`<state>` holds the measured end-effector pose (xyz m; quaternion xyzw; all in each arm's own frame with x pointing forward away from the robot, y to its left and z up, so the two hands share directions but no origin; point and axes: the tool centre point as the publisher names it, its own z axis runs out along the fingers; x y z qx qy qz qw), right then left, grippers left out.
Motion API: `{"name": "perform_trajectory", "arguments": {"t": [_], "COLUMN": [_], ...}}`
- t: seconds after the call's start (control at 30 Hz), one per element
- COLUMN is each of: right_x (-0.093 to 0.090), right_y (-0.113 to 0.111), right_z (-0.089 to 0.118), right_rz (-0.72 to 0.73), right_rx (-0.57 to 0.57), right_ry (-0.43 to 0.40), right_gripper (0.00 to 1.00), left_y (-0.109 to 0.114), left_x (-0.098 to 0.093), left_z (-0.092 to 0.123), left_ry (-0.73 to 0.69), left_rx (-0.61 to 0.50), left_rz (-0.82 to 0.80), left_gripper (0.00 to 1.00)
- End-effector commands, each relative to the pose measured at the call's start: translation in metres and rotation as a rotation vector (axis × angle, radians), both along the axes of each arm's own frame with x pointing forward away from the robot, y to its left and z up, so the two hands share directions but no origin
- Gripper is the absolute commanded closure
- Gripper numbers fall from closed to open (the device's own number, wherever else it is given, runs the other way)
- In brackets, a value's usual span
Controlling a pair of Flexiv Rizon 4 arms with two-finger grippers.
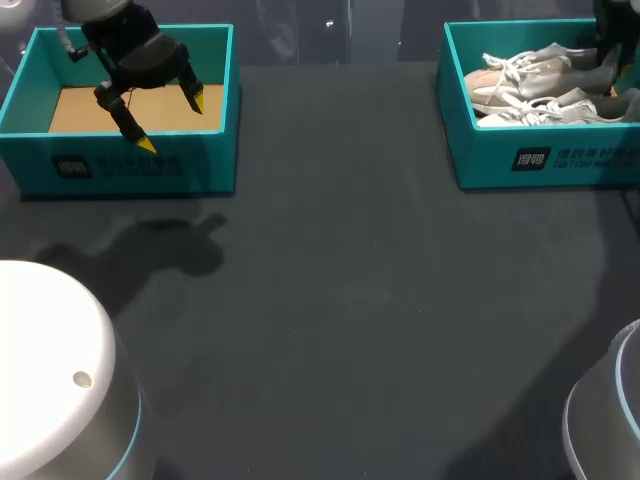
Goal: Take the shoe out of the shoebox, open the shoe tongue, remove and reinsert the insole, then place the shoe into the shoebox
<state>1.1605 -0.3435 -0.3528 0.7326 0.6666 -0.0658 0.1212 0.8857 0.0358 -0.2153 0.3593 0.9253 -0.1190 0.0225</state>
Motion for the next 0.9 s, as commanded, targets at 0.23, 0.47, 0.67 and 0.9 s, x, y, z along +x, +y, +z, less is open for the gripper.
{"name": "perform_trajectory", "arguments": {"t": [0.23,0.47,0.67,0.9], "right_x": [0.002,0.000,-0.002,-0.007], "right_y": [0.000,0.001,0.008,0.026], "right_z": [0.003,0.010,0.027,0.056], "right_rz": [-0.006,-0.013,-0.014,-0.006], "right_rx": [0.028,0.046,0.071,0.106], "right_ry": [0.002,-0.005,-0.014,-0.026], "right_gripper": [0.57,0.46,0.17,0.00], "left_y": [0.000,0.000,0.000,0.000], "left_x": [0.000,0.000,0.000,0.000], "left_z": [0.000,0.000,0.000,0.000], "left_ry": [0.000,0.000,0.000,0.000], "left_rx": [0.002,0.002,0.002,0.002], "left_rz": [-0.001,-0.001,-0.001,-0.001], "left_gripper": [0.00,0.00,0.00,0.00]}}
